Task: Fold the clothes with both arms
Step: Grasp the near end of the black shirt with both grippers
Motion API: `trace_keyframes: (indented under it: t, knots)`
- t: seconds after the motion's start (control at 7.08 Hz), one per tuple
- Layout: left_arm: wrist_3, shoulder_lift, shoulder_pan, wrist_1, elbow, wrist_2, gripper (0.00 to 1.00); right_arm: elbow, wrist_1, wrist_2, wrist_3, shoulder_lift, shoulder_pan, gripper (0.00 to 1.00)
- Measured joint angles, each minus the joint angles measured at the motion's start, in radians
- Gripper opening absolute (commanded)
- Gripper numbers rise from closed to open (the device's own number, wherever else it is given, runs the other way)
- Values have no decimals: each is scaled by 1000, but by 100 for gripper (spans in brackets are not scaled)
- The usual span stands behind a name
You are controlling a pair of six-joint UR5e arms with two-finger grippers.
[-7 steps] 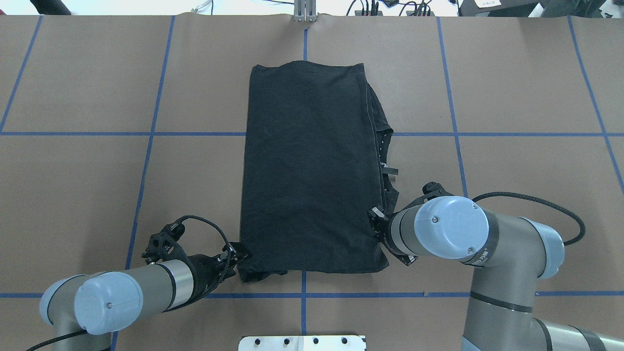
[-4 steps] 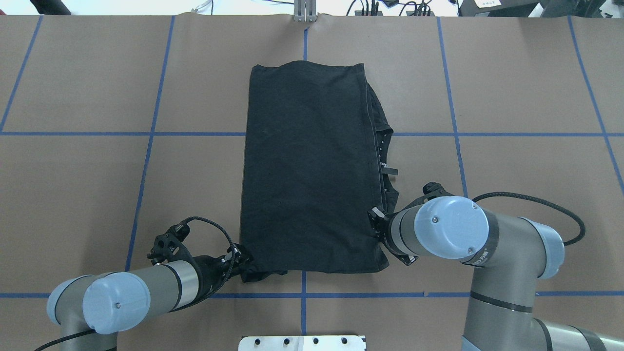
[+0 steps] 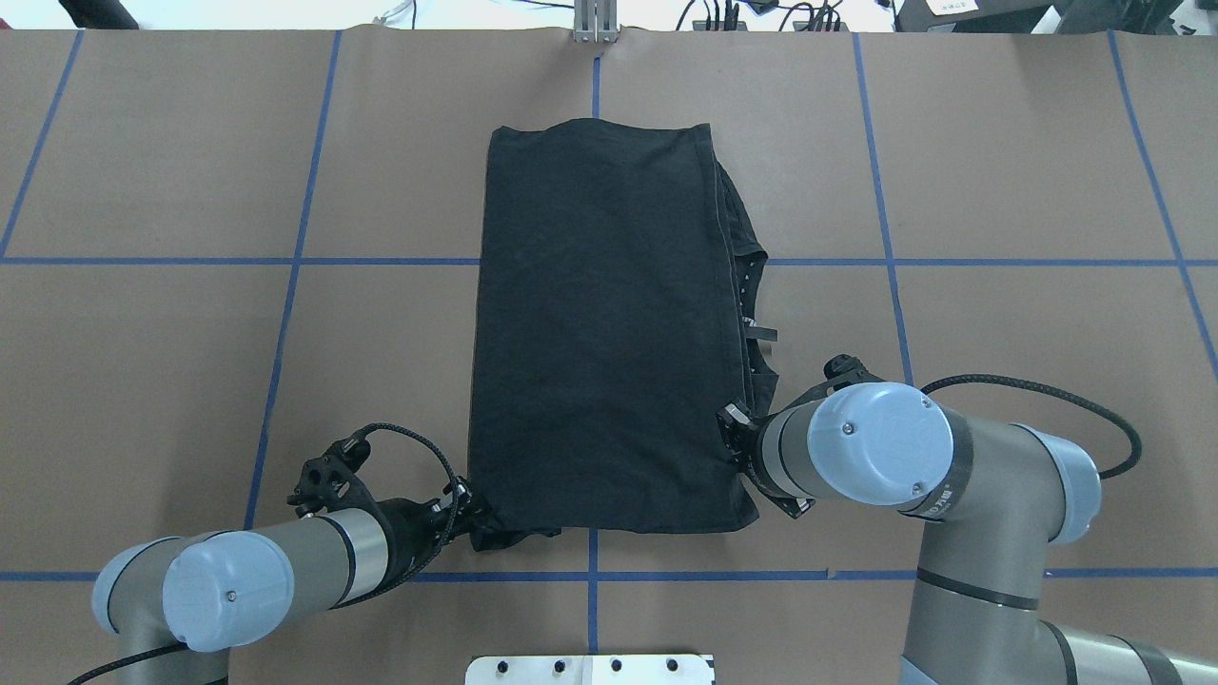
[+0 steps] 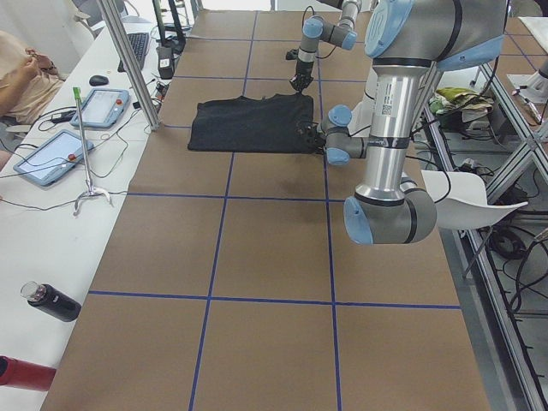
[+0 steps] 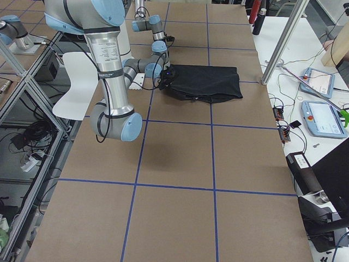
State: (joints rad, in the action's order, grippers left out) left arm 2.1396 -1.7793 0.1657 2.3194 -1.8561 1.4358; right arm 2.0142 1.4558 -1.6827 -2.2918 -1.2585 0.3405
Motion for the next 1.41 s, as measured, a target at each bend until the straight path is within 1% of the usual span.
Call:
trace_keyframes:
  t: [0.28,0.42,0.56,0.71,1.41]
  knots:
    - [-1,3,0,0,-1,0,60,-1,0,0,0,1,0,0]
    - [-1,5,-1,0,-2,0,52,-1,0,0,0,1,1,0]
    - [-1,6,-1,-1,-2,0,47,-1,0,0,0,1,0,0]
    - [-1,5,-1,-2,-2,0,45,-1,0,0,0,1,0,0]
    - [3,7,-12,-3,0,0,47,0,0,0,0,2,0,0]
